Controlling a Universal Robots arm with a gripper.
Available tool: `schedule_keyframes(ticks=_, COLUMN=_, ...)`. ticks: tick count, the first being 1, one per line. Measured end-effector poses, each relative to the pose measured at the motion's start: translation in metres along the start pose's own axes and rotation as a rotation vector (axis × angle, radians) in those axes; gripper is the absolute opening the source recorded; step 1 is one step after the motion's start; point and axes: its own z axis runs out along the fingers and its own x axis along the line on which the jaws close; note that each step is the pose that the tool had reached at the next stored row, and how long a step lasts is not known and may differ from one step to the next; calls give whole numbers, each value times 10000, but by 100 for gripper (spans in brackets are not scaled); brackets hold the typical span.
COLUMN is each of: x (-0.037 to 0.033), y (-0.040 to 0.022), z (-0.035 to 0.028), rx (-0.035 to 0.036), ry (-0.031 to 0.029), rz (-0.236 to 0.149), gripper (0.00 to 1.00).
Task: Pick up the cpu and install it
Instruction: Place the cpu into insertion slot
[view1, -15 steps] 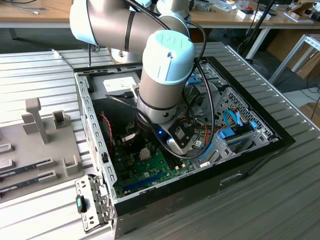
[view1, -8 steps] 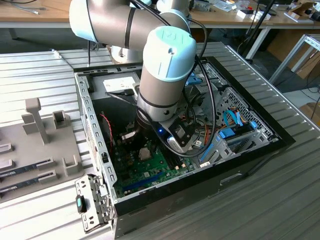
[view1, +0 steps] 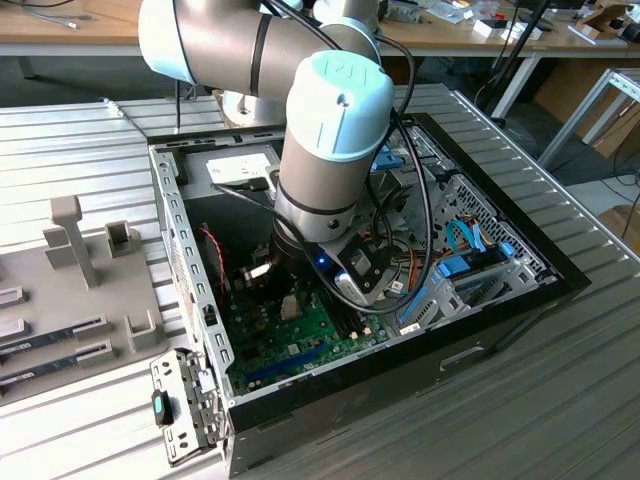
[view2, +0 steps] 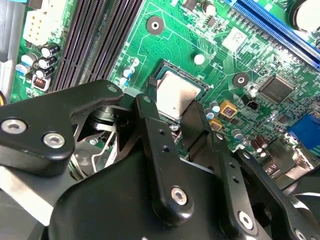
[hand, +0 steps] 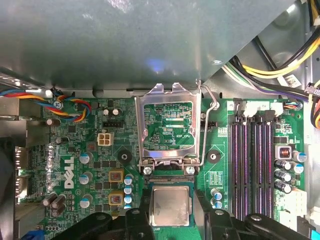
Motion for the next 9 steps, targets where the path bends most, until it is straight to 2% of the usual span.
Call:
schedule_keyframes(ticks=5, x=6, y=-2, z=-1, rx=43, ry=0, rz=-2, gripper=46)
schedule_keyframes(ticks=7, x=7, y=-2, z=0, rx=166, ry=-2, rz=-2, gripper=46)
schedule_keyframes(ticks=9, x=6, y=-1, z=-1, rx=392, ry=-3, rz=-10, gripper=46)
